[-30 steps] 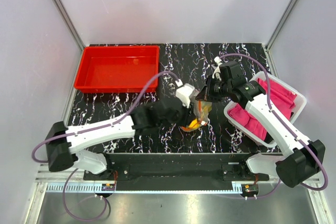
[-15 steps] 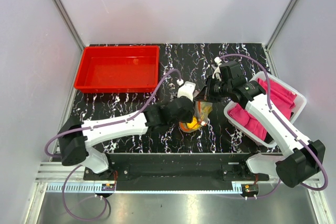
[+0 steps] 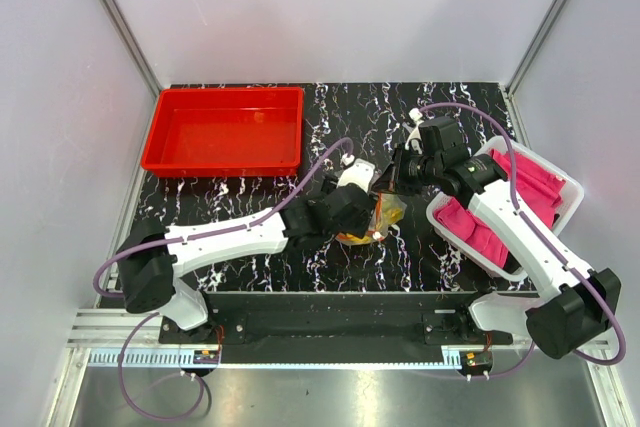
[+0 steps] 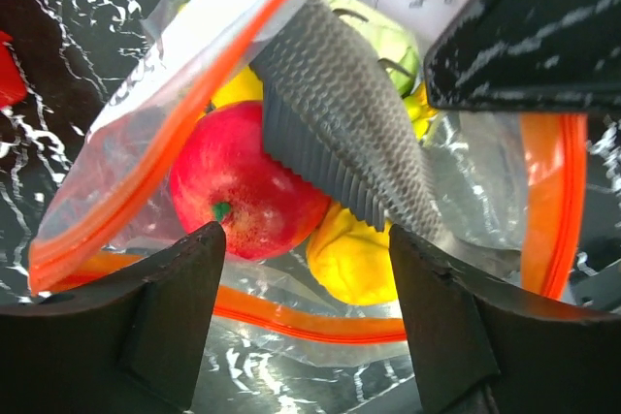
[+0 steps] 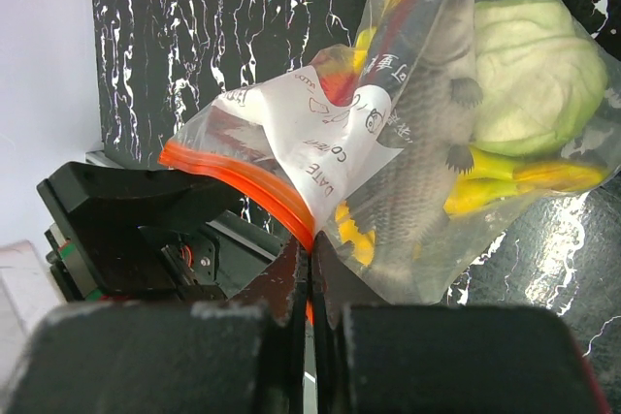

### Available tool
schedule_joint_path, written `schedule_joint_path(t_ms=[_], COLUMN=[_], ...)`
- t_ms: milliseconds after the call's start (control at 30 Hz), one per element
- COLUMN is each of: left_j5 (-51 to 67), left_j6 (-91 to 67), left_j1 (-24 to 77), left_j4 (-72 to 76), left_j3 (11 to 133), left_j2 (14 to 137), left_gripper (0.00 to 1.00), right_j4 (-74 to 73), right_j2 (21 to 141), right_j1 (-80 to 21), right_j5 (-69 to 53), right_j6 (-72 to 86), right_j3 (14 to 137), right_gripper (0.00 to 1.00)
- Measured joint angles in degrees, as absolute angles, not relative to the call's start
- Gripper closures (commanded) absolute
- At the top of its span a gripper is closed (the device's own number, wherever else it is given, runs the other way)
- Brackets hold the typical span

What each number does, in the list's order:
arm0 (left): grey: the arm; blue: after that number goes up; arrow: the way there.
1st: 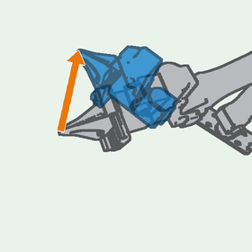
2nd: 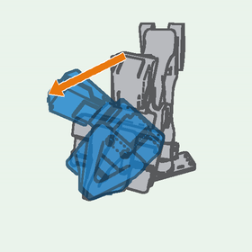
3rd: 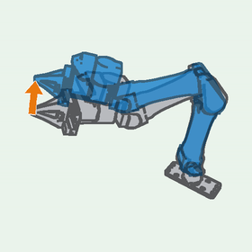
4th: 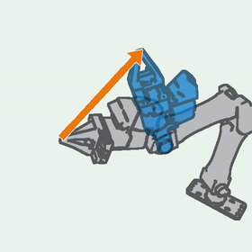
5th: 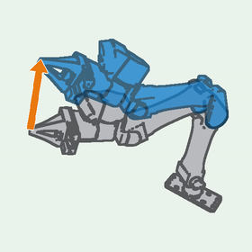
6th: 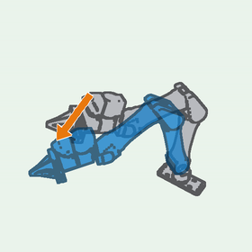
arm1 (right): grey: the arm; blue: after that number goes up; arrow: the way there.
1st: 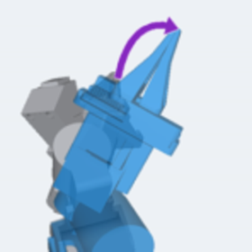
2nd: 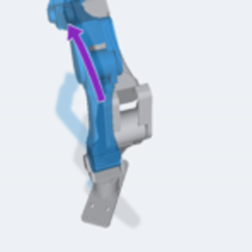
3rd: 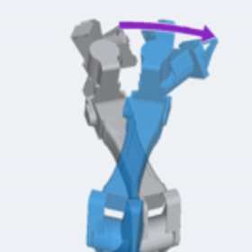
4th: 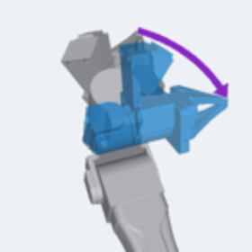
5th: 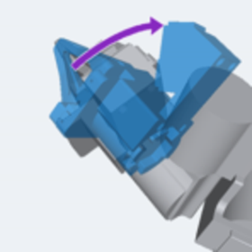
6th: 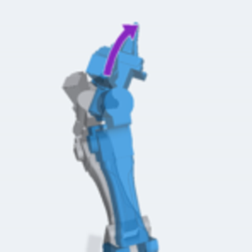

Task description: Open the zip-top bag and remove the fake food

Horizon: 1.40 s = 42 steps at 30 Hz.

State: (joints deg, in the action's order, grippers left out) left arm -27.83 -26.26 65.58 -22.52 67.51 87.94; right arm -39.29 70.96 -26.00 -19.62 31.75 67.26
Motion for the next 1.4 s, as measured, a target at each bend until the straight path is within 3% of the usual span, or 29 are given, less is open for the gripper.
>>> schedule_joint_path(t_ms=[167, 267, 500, 900, 1133, 1267, 1400], left_j5=[-27.9, -27.8, -25.3, -21.6, -18.3, -17.4, -18.0], left_j6=[-23.7, -22.1, -14.6, -7.8, -6.0, -7.3, -10.3], left_j1=[64.9, 64.0, 62.7, 60.5, 59.9, 59.9, 60.1], left_j4=[-23.7, -24.4, -24.4, -25.0, -24.7, -24.6, -25.2], left_j3=[67.9, 67.9, 67.9, 73.2, 73.2, 73.1, 73.1], left_j2=[89.0, 89.3, 89.3, 95.9, 96.2, 96.2, 97.0], left_gripper=[0.37, 0.28, 0.18, 0.16, 0.23, 0.45, 0.54], right_j4=[-39.3, -39.3, -39.3, -39.7, -40.3, -40.3, -40.1], right_j2=[70.8, 70.6, 70.3, 70.2, 69.4, 69.3, 69.3], right_j1=[-26.0, -26.0, -26.0, -25.5, -25.5, -25.5, -25.5], right_j5=[-19.6, -19.6, -20.3, -19.1, -18.5, -18.5, -18.4], right_j6=[31.7, 31.5, 31.2, 30.2, 29.4, 29.3, 29.1], right_j3=[67.3, 67.3, 67.2, 66.1, 65.1, 65.1, 65.1], right_gripper=[1.00, 1.00, 1.00, 1.00, 1.00, 1.00, 1.00])
